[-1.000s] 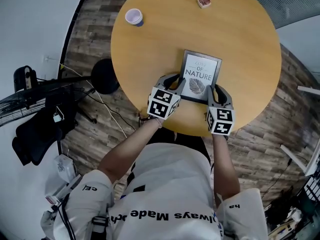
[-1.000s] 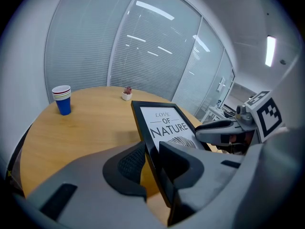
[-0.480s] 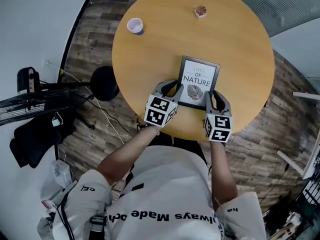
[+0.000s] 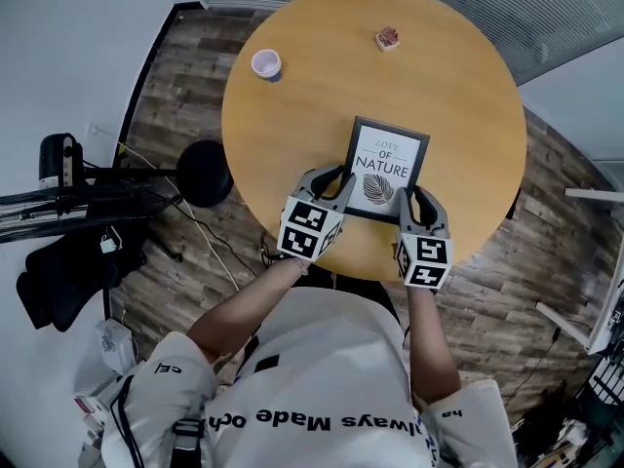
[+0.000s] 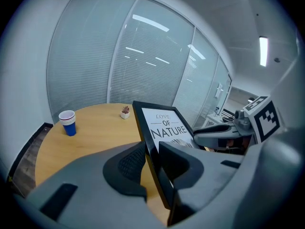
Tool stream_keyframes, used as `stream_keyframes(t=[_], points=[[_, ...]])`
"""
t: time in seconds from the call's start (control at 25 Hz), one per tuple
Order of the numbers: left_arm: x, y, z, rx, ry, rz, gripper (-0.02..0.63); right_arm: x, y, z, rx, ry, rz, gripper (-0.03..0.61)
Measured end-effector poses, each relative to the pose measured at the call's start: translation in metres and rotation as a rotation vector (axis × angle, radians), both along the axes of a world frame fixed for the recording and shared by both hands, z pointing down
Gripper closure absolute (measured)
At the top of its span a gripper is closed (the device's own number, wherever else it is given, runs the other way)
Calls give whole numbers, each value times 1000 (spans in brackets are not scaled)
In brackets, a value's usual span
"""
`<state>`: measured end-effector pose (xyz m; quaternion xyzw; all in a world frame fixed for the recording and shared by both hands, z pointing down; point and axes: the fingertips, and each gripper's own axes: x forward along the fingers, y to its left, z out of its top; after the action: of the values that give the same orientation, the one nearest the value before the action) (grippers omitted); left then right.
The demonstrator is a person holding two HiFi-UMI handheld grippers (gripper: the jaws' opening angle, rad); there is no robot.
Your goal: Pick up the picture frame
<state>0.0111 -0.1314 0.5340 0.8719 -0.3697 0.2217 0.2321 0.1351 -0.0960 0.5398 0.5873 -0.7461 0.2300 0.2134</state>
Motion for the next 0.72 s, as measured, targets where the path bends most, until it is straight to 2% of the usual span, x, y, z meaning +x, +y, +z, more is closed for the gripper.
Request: stream_keyframes(t=[0.72], points=[[-6, 9, -61, 84, 49, -12, 512, -4, 7, -59, 93, 4, -3, 476]])
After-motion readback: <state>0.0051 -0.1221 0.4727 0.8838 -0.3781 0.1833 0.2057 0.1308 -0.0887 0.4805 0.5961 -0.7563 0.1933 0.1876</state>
